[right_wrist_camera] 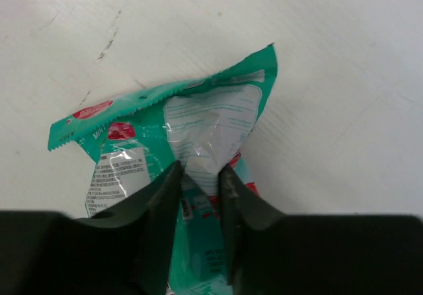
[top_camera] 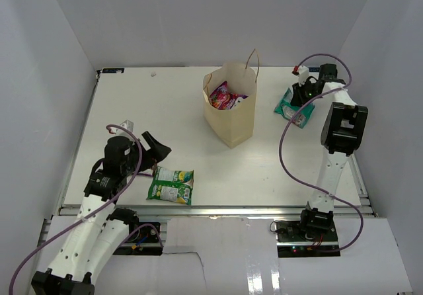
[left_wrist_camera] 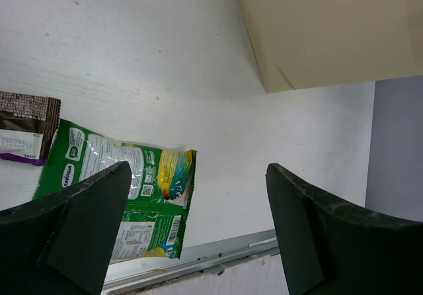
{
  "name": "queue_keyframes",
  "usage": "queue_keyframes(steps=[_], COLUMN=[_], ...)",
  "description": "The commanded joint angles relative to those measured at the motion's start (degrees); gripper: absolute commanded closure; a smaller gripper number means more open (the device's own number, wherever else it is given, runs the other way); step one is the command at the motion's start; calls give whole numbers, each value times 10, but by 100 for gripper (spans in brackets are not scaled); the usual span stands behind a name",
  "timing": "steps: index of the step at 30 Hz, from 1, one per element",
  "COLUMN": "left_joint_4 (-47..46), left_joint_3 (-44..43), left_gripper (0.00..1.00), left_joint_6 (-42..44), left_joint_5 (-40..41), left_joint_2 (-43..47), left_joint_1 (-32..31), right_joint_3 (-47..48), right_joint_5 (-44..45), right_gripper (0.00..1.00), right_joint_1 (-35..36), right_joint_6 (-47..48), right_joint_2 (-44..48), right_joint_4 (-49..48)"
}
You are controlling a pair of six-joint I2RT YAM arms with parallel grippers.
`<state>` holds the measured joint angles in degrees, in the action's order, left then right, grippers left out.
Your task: Place the snacks into the paper bag
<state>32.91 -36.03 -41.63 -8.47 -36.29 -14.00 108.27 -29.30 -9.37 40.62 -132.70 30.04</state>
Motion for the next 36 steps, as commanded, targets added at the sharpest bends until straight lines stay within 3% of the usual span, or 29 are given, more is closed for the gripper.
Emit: queue_keyframes(steps=[1,6,12,18,22,27,31,36], left_joint_4=[3,3,8,3,7,7,11,27], left_joint_3=[-4,-2,-8,-14,-21,-31,-38,-46], left_gripper=[6,6,6,5,5,5,6,7], left_joint_6=[1,1,-13,-24,-26,-32,-38,-59], left_joint_5=[6,7,23,33,36,50,76,113], left_joint_2=[-5,8,25,43,47,58,55,40], left_joint_1=[0,0,-1,0,0,-1,-1,0], right_joint_3=[-30,-74,-142,-290,-334,-332,-238,-148], right_joint_5=[-65,-123,-256,-315,-360,-389,-358,-98], right_gripper=[73,92,92,92,92,92,92,92], right_joint_1=[-23,-48,-64,-63,-62,-43,29,223], right_joint_6=[-22,-37,-109,-196,-236,-338,-417,-362], right_joint_2=[-9,39,177,335,428,536,570,543], right_joint_4=[74,68,42,-71,-90,-214,-268,-231])
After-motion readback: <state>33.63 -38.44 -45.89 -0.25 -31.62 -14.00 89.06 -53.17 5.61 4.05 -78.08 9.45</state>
